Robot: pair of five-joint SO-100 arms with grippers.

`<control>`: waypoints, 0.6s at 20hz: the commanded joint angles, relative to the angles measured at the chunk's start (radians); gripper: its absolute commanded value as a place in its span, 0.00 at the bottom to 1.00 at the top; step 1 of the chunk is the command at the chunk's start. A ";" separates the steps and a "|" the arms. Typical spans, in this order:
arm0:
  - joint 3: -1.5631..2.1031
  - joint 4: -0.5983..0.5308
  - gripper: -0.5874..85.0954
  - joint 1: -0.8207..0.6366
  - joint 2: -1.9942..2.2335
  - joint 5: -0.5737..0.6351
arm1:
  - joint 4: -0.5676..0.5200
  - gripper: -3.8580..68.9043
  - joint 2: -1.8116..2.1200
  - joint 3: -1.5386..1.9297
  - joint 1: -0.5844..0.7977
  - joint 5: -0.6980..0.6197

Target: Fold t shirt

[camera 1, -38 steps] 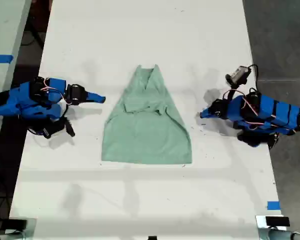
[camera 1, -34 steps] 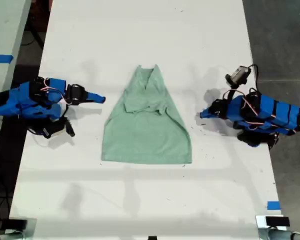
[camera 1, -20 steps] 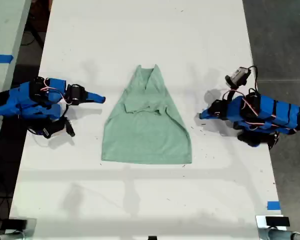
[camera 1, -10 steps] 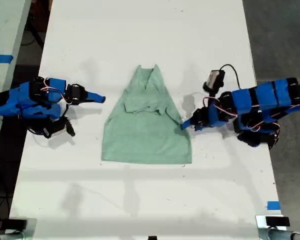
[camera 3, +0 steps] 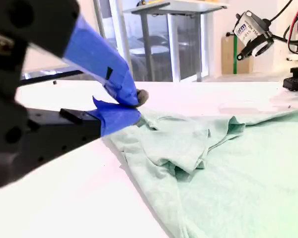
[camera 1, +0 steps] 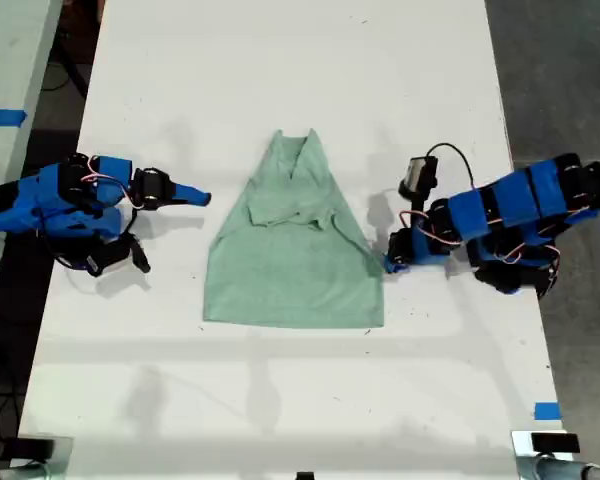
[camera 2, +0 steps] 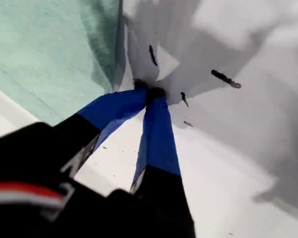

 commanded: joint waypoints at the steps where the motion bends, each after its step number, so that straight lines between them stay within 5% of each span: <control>1: 0.011 0.000 0.01 -0.005 0.006 -0.012 | 0.058 0.07 0.120 0.009 0.044 -0.034; 4: 0.011 0.000 0.01 -0.005 0.006 -0.012 | 0.127 0.09 0.258 0.002 0.046 -0.029; 6: 0.011 0.002 0.01 -0.005 0.006 -0.012 | 0.146 0.27 0.270 -0.048 0.006 -0.017; 12: 0.011 0.002 0.01 -0.003 0.006 -0.012 | 0.021 0.35 -0.104 -0.179 -0.067 0.023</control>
